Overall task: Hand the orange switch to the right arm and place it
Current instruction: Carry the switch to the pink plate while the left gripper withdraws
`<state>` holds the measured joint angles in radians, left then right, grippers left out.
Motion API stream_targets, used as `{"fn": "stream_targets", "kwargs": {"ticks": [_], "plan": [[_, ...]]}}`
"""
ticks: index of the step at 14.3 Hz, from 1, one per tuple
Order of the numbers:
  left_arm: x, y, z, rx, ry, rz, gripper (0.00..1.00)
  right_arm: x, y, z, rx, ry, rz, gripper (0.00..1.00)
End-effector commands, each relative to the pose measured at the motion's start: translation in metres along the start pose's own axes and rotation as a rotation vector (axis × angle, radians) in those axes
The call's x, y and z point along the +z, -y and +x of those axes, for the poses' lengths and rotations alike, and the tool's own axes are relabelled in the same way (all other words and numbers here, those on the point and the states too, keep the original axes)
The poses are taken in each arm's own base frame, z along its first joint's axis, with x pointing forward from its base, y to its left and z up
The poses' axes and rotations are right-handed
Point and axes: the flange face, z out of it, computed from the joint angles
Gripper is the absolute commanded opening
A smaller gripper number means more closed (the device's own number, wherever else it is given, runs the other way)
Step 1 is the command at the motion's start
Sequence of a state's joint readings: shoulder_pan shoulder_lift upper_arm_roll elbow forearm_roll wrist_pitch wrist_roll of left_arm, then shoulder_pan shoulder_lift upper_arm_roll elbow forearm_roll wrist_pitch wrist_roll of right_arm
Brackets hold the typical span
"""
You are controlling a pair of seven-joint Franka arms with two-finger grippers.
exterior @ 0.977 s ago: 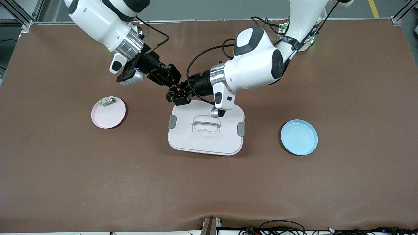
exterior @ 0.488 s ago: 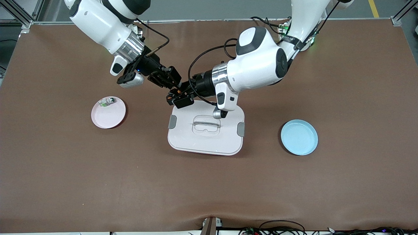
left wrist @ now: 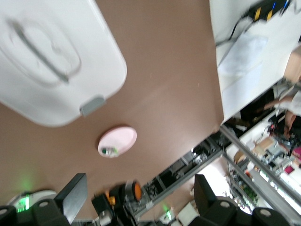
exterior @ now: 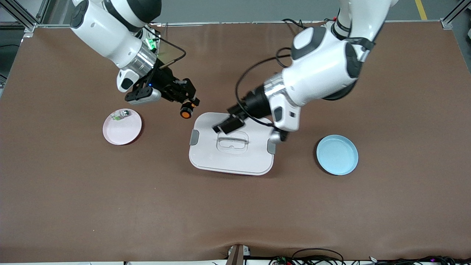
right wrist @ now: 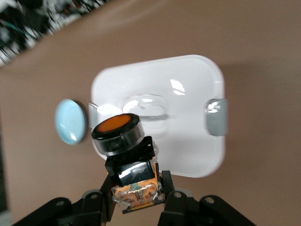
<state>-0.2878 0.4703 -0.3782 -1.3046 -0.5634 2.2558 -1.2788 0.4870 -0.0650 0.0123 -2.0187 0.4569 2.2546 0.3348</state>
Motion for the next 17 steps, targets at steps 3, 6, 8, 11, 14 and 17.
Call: {"fn": "stream_targets", "kwargs": {"ticks": [3,6,8,11,14,17], "plan": [[-0.028,0.008,0.041,0.159,-0.174,0.142,1.0,-0.039,-0.065,0.027,-0.438,0.137,-0.188,0.03],[-0.061,0.025,0.065,0.334,-0.282,0.36,1.0,-0.061,-0.137,0.046,-0.656,0.234,-0.176,0.04],[-0.098,0.037,0.09,0.528,-0.318,0.508,1.0,-0.072,-0.191,0.054,-0.773,0.276,-0.203,0.04],[-0.133,0.063,0.127,0.678,-0.265,0.745,1.0,-0.077,-0.243,0.064,-0.955,0.363,-0.304,0.04],[-0.17,0.065,0.11,0.711,-0.355,0.834,1.0,-0.051,-0.284,0.066,-1.068,0.394,-0.371,0.04],[-0.202,0.069,0.136,0.671,-0.444,0.878,1.0,-0.015,-0.331,0.072,-1.16,0.41,-0.36,0.04]]}}
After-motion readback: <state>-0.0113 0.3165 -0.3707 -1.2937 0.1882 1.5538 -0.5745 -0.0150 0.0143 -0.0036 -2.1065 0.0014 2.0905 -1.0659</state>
